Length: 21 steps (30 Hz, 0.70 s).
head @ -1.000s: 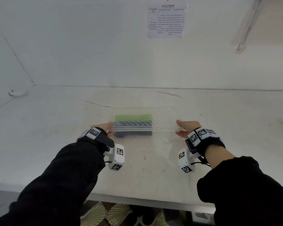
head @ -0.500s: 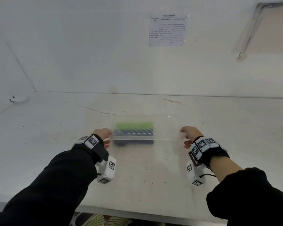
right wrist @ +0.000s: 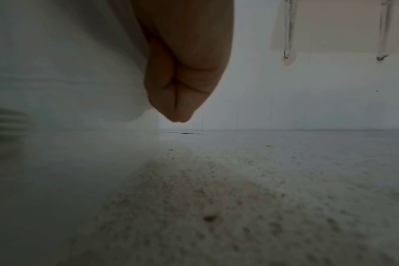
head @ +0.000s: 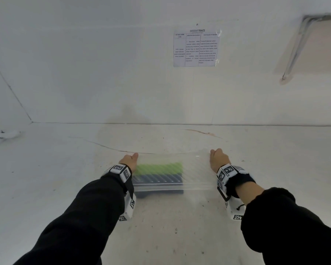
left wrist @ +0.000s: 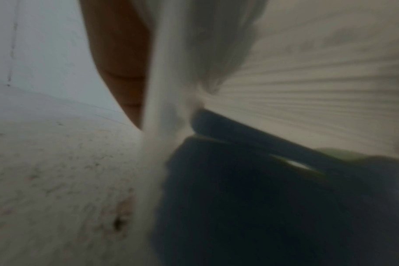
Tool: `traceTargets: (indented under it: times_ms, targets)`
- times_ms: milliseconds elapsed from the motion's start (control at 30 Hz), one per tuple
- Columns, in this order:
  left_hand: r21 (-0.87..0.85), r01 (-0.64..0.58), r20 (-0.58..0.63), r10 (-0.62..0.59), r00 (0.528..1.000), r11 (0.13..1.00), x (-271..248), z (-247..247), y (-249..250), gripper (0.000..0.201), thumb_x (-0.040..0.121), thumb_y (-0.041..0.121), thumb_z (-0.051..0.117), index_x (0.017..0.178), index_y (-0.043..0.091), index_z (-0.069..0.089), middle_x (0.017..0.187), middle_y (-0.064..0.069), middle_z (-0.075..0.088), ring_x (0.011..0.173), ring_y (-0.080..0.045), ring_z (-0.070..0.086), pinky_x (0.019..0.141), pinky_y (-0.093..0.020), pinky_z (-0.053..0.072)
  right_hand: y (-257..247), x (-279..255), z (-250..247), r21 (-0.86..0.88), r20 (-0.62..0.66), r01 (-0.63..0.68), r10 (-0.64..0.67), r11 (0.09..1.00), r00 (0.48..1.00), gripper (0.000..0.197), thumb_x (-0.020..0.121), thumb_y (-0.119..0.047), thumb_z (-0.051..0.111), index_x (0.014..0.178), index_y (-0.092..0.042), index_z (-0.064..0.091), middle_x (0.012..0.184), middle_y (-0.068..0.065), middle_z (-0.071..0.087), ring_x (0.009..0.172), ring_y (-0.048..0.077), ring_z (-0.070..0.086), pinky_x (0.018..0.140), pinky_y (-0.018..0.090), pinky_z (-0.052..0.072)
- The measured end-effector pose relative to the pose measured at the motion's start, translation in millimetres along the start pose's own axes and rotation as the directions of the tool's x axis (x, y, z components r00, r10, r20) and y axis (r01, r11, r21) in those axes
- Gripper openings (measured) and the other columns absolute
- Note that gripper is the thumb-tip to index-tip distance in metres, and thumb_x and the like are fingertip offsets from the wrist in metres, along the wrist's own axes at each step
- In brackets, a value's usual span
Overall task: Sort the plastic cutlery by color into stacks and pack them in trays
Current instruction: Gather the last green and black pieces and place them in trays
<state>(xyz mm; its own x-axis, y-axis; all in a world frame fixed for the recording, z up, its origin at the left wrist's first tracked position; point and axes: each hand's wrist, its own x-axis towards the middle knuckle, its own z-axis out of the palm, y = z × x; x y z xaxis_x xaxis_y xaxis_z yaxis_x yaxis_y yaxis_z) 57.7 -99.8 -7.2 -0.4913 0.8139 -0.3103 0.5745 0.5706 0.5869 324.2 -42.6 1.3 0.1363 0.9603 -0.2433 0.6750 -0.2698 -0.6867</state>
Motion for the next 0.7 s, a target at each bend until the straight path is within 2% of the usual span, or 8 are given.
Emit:
traceTargets:
  times_ms: [200,267,400,600,700]
  targets:
    - [-0.021,0.054,0.028,-0.053,0.998,0.998,12,4,-1,0.061,0.101,0.041,0.023,0.136,-0.007,0.039,0.141,-0.023,0.042,0.130,-0.033,0.040,0.103,-0.032,0.029,7,11,3,-0.070,0.086,-0.027,0.033,0.997,0.996,0.053,0.102,-0.034,0.022,0.128,0.009,0.040,0.131,0.027,0.047,0.121,0.037,0.046,0.095,0.034,0.036]
    - [-0.042,0.070,0.013,-0.069,0.998,0.997,14,6,0,0.060,0.101,0.041,0.027,0.134,-0.008,0.041,0.140,-0.024,0.043,0.129,-0.034,0.042,0.101,-0.031,0.031,6,11,1,-0.075,0.111,-0.033,0.041,0.997,0.993,0.053,0.102,-0.033,0.022,0.130,0.009,0.039,0.134,0.027,0.045,0.124,0.036,0.044,0.098,0.033,0.034]
    - [-0.070,0.114,-0.012,-0.115,0.993,0.991,19,10,-1,0.059,0.101,0.039,0.031,0.132,-0.010,0.041,0.139,-0.025,0.044,0.128,-0.035,0.043,0.100,-0.030,0.033,2,11,2,-0.041,0.109,-0.054,0.058,0.998,0.992,0.043,0.104,-0.019,0.018,0.134,0.007,0.033,0.136,0.026,0.039,0.124,0.036,0.043,0.099,0.035,0.036]
    - [-0.124,0.145,-0.002,-0.146,0.989,0.982,20,10,-3,0.059,0.100,0.040,0.033,0.131,-0.010,0.043,0.136,-0.025,0.046,0.125,-0.035,0.044,0.098,-0.030,0.034,7,16,7,-0.005,0.113,-0.069,0.069,0.998,0.991,0.045,0.103,-0.027,0.024,0.128,0.008,0.036,0.131,0.027,0.046,0.121,0.037,0.046,0.095,0.035,0.036]
    - [-0.186,0.159,-0.002,-0.162,0.987,0.969,23,6,-8,0.058,0.098,0.039,0.038,0.129,-0.009,0.045,0.134,-0.024,0.048,0.122,-0.036,0.047,0.089,-0.029,0.035,6,12,7,0.013,0.096,-0.070,0.069,0.997,0.993,0.045,0.103,-0.028,0.025,0.127,0.008,0.037,0.129,0.029,0.047,0.119,0.038,0.047,0.093,0.036,0.037]
